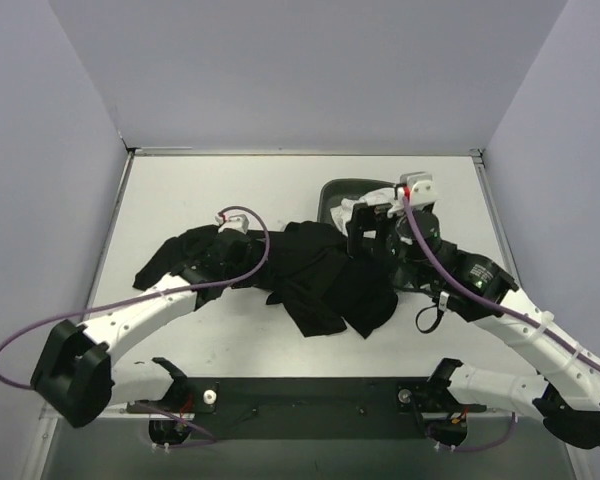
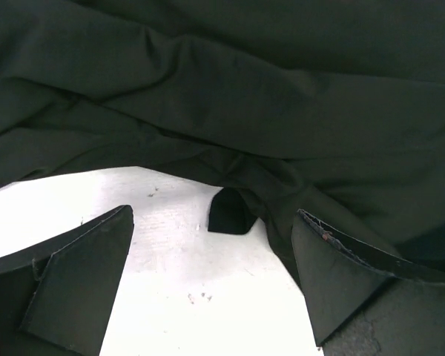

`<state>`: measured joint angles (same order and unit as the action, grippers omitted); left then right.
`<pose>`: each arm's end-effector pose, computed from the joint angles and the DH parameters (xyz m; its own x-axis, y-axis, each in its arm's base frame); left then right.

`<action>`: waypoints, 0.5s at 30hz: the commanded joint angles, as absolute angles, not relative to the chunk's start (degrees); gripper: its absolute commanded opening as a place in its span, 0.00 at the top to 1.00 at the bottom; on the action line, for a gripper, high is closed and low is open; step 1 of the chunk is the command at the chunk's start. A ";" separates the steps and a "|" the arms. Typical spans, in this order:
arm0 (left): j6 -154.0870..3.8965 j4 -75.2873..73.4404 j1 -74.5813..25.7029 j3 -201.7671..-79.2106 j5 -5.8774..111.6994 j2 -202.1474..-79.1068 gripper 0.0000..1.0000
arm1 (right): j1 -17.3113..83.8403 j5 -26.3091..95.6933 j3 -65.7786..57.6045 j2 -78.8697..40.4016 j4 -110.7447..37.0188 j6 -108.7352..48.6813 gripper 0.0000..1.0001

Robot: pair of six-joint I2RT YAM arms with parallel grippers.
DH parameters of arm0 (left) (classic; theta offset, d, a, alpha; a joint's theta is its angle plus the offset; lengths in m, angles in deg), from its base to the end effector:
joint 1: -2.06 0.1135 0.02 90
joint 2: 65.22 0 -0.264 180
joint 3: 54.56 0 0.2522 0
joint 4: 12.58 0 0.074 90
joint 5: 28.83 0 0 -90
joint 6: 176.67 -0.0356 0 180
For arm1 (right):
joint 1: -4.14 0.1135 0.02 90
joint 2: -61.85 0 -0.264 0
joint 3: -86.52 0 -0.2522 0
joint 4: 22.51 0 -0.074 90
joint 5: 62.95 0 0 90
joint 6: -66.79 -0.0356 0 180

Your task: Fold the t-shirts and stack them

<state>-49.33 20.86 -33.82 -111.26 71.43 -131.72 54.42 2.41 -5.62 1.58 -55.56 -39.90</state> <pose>0.2003 -0.1371 0.2380 -0.7273 -0.2105 -0.6532 0.0383 0.9379 -0.3449 0.1510 0.1586 0.4494 -0.1829 0.1884 -0.9649 -0.3982 0.8832 0.2479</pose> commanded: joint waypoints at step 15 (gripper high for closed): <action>-48.88 25.52 -25.98 -140.83 80.24 -169.79 0.03 | 60.74 -4.59 -23.55 8.05 -61.23 -47.29 0.00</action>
<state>-48.70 21.26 -28.35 -137.03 76.37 -165.47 60.01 -1.79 -21.81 6.34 -61.48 -45.91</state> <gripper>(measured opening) 0.975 0.994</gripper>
